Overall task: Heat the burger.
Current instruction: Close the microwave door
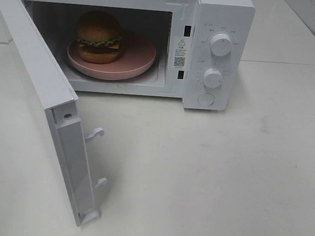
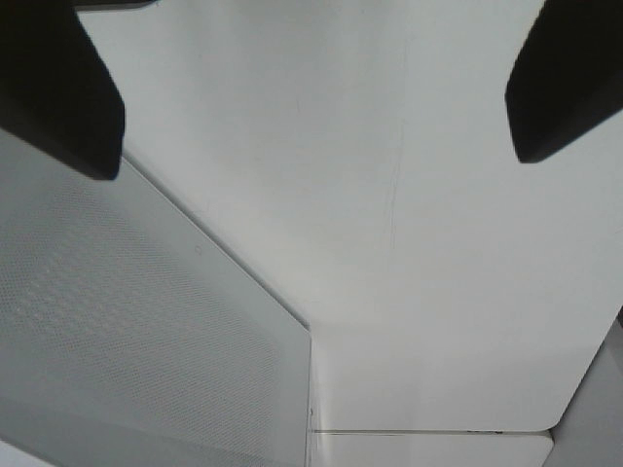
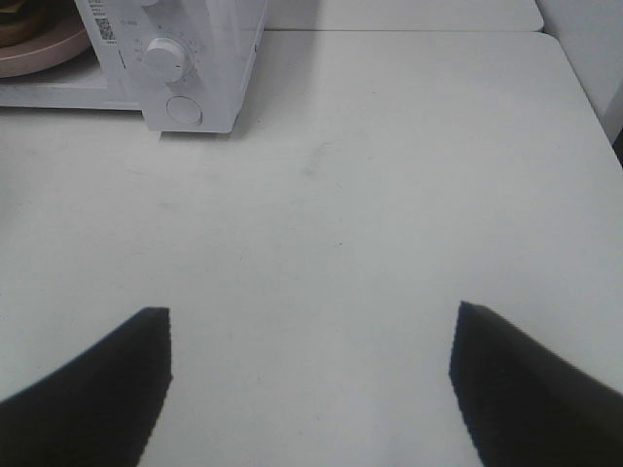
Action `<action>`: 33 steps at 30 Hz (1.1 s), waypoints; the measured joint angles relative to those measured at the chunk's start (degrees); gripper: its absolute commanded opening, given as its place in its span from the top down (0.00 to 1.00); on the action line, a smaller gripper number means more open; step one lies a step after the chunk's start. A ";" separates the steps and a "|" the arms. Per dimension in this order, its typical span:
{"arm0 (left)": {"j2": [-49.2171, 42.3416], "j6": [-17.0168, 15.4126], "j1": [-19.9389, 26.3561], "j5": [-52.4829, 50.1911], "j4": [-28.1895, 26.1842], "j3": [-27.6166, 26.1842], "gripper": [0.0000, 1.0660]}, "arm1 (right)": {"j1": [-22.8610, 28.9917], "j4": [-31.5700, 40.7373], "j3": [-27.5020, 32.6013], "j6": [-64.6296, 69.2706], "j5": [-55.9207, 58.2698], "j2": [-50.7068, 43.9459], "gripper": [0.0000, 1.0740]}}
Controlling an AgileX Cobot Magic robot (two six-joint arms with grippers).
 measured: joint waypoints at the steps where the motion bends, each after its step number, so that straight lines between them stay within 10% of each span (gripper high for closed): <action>1: 0.00 0.00 0.00 0.00 -0.11 0.00 0.06 | 0.00 0.00 0.00 0.00 0.00 0.00 0.29; 12: 1.32 0.00 0.00 -1.72 -0.17 -1.15 0.11 | 0.00 0.00 0.00 0.00 0.00 0.00 0.29; 26: 18.22 0.00 0.00 -16.50 0.11 -1.49 0.96 | 0.00 0.00 0.00 0.00 0.00 0.00 0.29; 33: 24.92 0.00 0.00 -26.41 0.11 1.09 1.00 | 0.00 0.00 0.00 0.00 0.00 0.00 0.29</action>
